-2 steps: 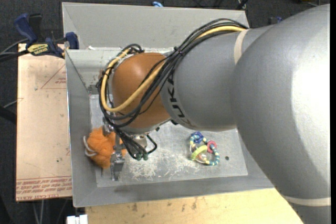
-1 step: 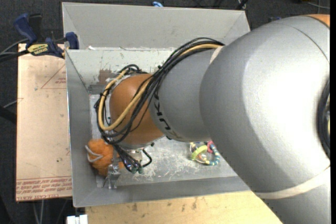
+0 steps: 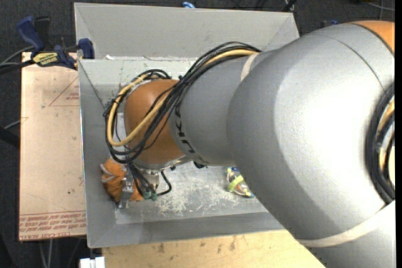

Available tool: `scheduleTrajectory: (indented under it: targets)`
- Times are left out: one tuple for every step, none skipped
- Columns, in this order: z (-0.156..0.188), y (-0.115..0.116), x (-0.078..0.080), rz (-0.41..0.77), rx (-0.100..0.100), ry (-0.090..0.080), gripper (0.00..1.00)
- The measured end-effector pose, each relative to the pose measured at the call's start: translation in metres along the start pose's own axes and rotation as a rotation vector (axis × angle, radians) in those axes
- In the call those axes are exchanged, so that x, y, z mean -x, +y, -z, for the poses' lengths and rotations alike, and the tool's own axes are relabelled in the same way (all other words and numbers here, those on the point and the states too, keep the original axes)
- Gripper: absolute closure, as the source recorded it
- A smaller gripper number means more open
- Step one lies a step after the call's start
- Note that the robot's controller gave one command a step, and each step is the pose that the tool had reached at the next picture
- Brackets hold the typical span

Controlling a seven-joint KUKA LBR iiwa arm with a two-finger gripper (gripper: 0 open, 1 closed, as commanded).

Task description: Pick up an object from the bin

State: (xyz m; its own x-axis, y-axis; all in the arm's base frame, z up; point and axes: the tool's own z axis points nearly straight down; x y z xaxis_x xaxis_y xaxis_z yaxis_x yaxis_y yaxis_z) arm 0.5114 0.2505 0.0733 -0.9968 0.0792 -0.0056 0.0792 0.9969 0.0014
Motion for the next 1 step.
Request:
scheduleTrajectory:
  targets:
    - [0.0000, 0.0000, 0.0000, 0.000, 0.000, 0.000, 1.00]
